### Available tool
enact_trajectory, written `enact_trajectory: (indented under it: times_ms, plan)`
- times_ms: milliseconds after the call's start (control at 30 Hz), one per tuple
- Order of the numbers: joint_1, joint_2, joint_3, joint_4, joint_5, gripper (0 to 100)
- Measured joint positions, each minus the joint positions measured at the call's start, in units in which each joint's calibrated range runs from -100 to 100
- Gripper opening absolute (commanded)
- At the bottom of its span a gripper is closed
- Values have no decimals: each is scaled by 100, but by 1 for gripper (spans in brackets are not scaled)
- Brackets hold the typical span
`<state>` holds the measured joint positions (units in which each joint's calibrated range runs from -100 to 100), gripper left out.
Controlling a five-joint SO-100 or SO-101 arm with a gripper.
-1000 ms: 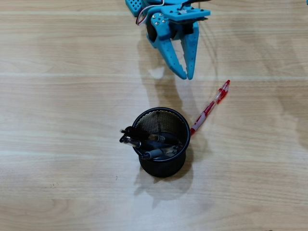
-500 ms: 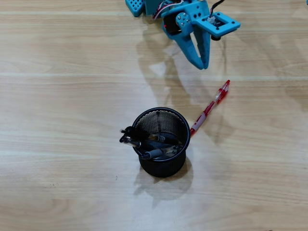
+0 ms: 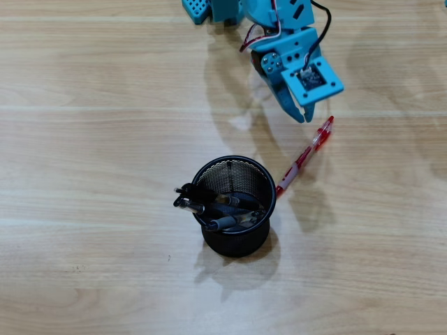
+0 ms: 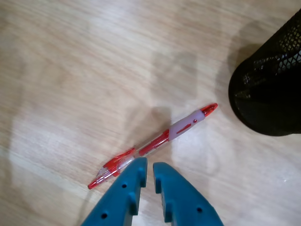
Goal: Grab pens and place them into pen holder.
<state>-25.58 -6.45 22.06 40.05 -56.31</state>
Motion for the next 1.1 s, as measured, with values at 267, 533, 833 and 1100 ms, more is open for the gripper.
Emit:
enact_trajectory:
  times_ms: [267, 533, 833, 1100]
  plan:
    - [0, 882, -1811, 1869, -317, 2]
    - [-153, 1391, -2059, 2189, -1449, 2]
    - [-271, 2010, -2716, 2284, -1886, 2]
    - [-262, 2646, -3498, 3279, -1886, 2]
